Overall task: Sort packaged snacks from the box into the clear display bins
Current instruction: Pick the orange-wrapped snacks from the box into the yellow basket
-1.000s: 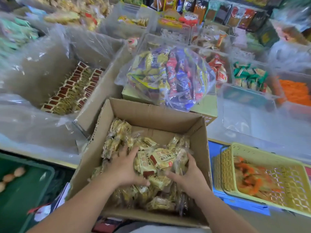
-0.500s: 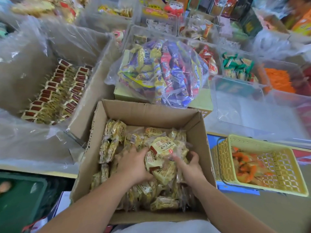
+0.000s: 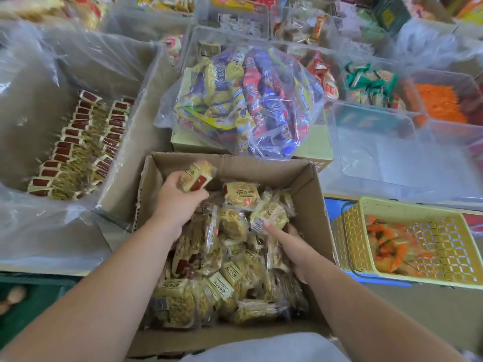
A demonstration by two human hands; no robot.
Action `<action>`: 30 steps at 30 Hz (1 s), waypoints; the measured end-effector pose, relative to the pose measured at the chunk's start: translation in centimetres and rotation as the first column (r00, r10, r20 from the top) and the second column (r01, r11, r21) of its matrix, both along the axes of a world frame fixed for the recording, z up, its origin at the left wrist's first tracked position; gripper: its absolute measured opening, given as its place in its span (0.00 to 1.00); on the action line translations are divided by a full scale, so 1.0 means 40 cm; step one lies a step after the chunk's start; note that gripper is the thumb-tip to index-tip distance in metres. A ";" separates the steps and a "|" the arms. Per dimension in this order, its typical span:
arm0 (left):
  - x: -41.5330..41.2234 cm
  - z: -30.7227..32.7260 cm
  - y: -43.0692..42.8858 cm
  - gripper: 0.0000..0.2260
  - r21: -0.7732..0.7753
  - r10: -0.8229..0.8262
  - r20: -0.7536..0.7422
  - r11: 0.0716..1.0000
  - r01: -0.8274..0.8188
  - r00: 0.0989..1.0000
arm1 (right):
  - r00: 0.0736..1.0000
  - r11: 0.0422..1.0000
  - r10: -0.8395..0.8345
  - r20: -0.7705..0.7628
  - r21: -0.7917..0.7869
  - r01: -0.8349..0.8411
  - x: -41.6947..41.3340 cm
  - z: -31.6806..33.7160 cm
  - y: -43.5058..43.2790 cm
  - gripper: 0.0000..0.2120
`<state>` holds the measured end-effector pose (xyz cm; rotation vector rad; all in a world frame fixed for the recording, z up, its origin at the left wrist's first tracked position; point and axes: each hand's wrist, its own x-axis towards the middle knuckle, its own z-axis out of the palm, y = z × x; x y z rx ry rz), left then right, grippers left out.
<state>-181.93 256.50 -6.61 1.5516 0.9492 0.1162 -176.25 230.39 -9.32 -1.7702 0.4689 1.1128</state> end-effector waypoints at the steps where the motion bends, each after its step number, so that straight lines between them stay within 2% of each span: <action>1: 0.003 0.010 0.008 0.30 -0.031 0.013 0.022 0.999 -0.012 1.000 | 0.999 0.999 -0.038 -0.013 0.018 0.039 0.005 -0.001 0.007 0.66; 4: -0.015 0.031 0.010 0.49 -0.030 -0.094 0.000 0.995 0.094 0.996 | 0.986 0.981 -0.164 -0.039 0.097 0.167 0.010 0.009 0.036 0.67; 6: -0.049 0.032 -0.005 0.55 0.126 -0.250 -0.087 0.958 0.260 0.964 | 0.983 0.978 -0.182 -0.028 0.098 0.184 0.011 0.017 0.057 0.63; 8: -0.092 0.020 -0.031 0.56 0.301 -0.342 -0.178 0.873 0.382 0.922 | 0.980 0.974 -0.195 -0.036 0.112 0.198 0.015 0.027 0.075 0.53; 11: -0.152 -0.005 -0.085 0.50 0.534 -0.327 -0.249 0.739 0.411 0.912 | 0.941 0.885 -0.317 -0.120 0.319 0.339 0.036 0.065 0.102 0.31; 13: -0.180 -0.026 -0.113 0.44 0.646 -0.321 -0.311 0.620 0.446 0.895 | 0.896 0.789 -0.409 -0.174 0.426 0.443 0.051 0.099 0.108 0.28; 15: -0.193 -0.045 -0.121 0.40 0.635 -0.381 -0.417 0.528 0.564 0.825 | 0.860 0.717 -0.472 -0.192 0.484 0.501 0.064 0.122 0.104 0.31; 17: -0.195 -0.062 -0.116 0.40 0.533 -0.480 -0.502 0.484 0.695 0.719 | 0.826 0.644 -0.518 -0.222 0.534 0.548 0.069 0.138 0.092 0.36; 19: -0.187 -0.073 -0.110 0.44 0.462 -0.540 -0.547 0.443 0.768 0.640 | 0.754 0.550 -0.609 -0.249 0.552 0.627 0.066 0.147 0.073 0.37; 22: -0.154 -0.081 -0.107 0.51 0.431 -0.546 -0.588 0.414 0.802 0.597 | 0.670 0.417 -0.697 -0.256 0.615 0.669 0.043 0.159 0.035 0.38; 23: -0.141 -0.082 -0.107 0.52 0.412 -0.550 -0.589 0.426 0.806 0.592 | 0.676 0.431 -0.701 -0.227 0.620 0.655 0.026 0.160 0.023 0.36; 24: -0.130 -0.084 -0.105 0.51 0.406 -0.550 -0.592 0.429 0.807 0.590 | 0.708 0.506 -0.690 -0.149 0.601 0.619 0.008 0.156 0.016 0.34; 25: -0.120 -0.087 -0.102 0.49 0.421 -0.539 -0.597 0.420 0.804 0.594 | 0.761 0.632 -0.648 -0.021 0.543 0.553 -0.012 0.147 0.010 0.30; 27: -0.104 -0.093 -0.098 0.43 0.487 -0.493 -0.605 0.391 0.781 0.625 | 0.857 0.889 -0.432 0.282 0.297 0.350 -0.055 0.128 0.005 0.30; 28: -0.098 -0.093 -0.096 0.39 0.505 -0.474 -0.608 0.387 0.771 0.637 | 0.865 0.958 -0.285 0.414 0.143 0.247 -0.076 0.119 0.004 0.28; 30: -0.088 -0.085 -0.092 0.35 0.506 -0.464 -0.598 0.414 0.757 0.653 | 0.809 0.995 0.004 0.588 -0.084 0.056 -0.111 0.108 0.003 0.18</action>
